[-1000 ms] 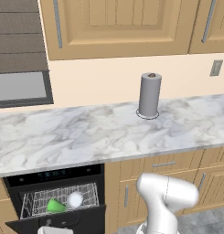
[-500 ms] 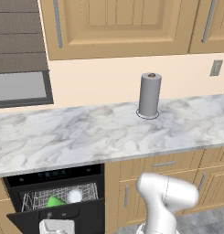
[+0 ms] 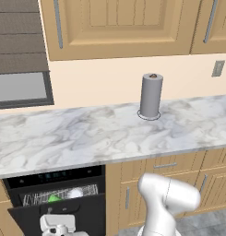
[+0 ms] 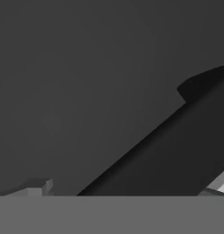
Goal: Pick up the cup and bowl from the counter, place them in the dishwasher, and close the dishwasher door.
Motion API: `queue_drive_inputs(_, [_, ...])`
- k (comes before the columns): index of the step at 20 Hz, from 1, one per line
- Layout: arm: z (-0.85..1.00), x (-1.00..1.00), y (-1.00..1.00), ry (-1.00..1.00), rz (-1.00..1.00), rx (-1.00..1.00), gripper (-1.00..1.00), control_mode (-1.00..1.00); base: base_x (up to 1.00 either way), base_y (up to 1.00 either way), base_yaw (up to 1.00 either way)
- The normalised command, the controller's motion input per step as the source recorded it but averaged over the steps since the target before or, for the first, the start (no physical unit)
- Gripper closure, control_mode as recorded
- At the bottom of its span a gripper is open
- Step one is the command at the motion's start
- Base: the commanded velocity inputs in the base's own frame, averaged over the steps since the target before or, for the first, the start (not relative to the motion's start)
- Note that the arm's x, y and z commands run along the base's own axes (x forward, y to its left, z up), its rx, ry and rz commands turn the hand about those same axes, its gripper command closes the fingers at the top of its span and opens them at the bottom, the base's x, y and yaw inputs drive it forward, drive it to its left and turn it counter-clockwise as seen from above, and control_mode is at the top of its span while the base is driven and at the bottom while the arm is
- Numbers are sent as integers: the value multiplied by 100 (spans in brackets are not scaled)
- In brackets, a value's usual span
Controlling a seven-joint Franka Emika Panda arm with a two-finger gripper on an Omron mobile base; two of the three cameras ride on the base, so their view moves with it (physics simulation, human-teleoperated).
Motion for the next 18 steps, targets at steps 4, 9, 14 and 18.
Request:
queue_drive_inputs(4, [-31, 57, -17, -25, 0, -8, -100, -100, 0, 0, 0])
queue_drive_inputs(9, [-32, 58, -17, -25, 0, -9, -100, -100, 0, 0, 0])
queue_drive_inputs(14, [-33, 59, -18, -25, 0, -9, -100, -100, 0, 0, 0])
queue_drive_inputs(18, [-33, 59, -16, -25, 0, -10, -100, -100, 0, 0, 0])
